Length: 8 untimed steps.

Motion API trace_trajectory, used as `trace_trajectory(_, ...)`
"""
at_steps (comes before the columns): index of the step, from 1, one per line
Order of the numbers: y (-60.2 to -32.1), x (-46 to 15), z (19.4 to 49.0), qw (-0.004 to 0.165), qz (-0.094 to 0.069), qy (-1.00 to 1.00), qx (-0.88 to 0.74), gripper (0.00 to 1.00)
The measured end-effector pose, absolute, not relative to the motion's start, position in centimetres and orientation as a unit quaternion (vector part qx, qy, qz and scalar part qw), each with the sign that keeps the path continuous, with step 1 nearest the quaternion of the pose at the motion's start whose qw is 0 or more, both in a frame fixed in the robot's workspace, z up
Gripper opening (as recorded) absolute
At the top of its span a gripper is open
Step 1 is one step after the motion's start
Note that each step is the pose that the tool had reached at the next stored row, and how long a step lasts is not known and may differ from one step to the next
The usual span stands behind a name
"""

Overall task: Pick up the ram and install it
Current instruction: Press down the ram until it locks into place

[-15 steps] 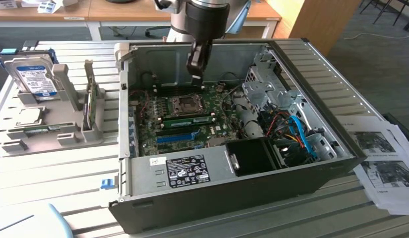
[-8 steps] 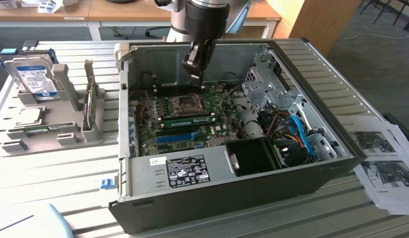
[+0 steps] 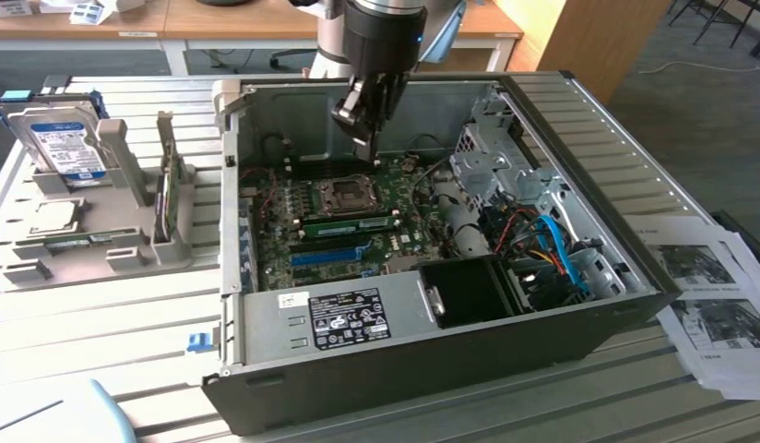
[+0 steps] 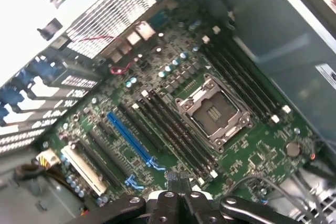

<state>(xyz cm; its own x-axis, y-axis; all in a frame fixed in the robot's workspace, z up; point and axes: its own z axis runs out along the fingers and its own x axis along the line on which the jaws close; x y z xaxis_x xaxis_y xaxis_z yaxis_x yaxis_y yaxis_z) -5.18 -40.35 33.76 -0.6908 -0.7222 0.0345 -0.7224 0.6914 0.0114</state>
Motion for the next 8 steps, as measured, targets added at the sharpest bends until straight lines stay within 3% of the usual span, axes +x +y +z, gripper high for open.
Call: trace_trajectory(8, -40.35, -5.18, 33.76, 0.018, 0.001, -0.938, 0.345, 0.09)
